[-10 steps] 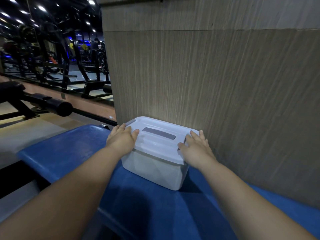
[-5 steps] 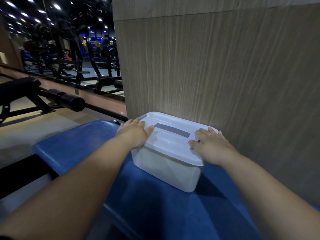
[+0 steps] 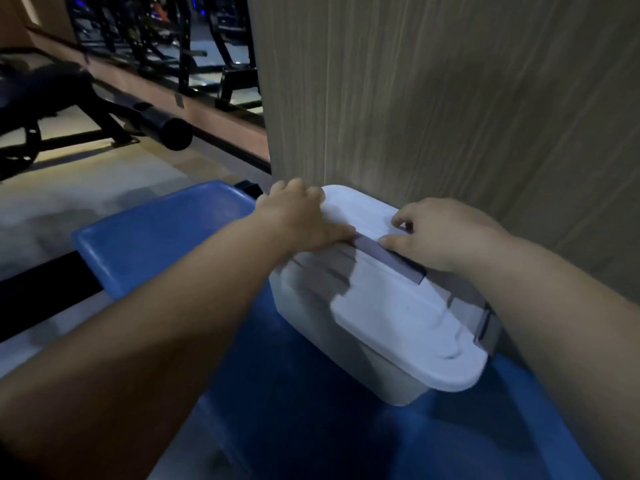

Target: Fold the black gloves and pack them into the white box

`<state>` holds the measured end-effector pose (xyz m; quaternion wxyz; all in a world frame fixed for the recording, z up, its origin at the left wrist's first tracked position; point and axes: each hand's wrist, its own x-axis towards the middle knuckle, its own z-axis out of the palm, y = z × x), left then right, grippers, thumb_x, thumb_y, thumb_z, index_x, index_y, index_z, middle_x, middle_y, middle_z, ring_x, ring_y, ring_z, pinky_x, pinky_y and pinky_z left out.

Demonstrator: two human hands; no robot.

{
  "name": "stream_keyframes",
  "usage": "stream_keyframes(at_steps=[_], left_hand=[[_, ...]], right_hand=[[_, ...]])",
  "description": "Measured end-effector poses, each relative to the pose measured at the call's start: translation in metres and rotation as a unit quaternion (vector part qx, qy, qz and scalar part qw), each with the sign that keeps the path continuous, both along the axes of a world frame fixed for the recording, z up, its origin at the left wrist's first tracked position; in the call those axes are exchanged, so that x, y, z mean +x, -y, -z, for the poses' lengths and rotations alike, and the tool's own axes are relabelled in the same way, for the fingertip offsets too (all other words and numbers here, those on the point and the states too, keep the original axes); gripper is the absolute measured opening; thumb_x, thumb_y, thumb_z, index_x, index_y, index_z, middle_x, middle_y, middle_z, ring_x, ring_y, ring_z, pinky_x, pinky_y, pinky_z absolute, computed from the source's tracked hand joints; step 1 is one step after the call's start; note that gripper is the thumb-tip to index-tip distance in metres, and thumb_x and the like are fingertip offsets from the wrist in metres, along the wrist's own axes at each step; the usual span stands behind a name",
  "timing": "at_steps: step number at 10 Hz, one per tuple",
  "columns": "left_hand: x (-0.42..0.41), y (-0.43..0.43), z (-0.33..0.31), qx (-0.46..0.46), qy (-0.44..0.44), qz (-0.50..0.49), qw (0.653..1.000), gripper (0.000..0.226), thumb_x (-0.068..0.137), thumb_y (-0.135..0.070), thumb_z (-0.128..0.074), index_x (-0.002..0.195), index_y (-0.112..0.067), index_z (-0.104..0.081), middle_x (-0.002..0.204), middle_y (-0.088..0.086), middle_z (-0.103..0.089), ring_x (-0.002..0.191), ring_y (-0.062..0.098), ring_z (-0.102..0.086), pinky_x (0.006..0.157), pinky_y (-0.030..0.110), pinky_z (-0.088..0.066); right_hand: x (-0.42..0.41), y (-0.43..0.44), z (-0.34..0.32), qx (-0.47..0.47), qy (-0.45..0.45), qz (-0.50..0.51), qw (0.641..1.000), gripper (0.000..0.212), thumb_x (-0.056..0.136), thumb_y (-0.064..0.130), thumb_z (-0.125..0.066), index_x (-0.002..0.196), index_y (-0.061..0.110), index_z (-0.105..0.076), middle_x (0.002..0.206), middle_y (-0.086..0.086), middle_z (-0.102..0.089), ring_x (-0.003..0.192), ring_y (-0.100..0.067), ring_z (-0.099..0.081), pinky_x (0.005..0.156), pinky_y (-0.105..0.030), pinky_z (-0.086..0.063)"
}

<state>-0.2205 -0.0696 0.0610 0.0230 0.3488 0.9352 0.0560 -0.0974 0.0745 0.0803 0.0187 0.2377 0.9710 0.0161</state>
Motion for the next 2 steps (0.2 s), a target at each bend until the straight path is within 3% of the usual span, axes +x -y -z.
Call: stream_keyframes(at_steps=[1, 2], left_hand=[[-0.0082, -0.0031, -0.0049, 0.01, 0.037, -0.01, 0.999, 0.088, 0.074, -0.079, -0.048, 0.143, -0.025, -0.035, 0.144, 0.003, -0.036, 0.135, 0.03, -0.029, 0.105, 0.046, -0.031], [-0.0151, -0.0043, -0.0127, 0.058, 0.077, -0.007, 0.995, 0.075, 0.079, -0.074, -0.046, 0.132, -0.022, -0.047, 0.137, 0.007, -0.046, 0.127, 0.031, -0.04, 0.103, 0.045, -0.037]], right_hand=[[-0.0106, 0.0072, -0.0062, -0.028, -0.022, 0.02, 0.999, 0.055, 0.085, 0.063, -0.052, 0.128, 0.03, -0.055, 0.124, 0.002, -0.057, 0.111, -0.024, -0.054, 0.083, -0.034, -0.047], [-0.0188, 0.0165, -0.0158, -0.098, -0.082, 0.043, 0.991, 0.046, 0.085, 0.063, -0.052, 0.114, 0.029, -0.063, 0.113, 0.003, -0.063, 0.105, -0.023, -0.057, 0.074, -0.031, -0.042]])
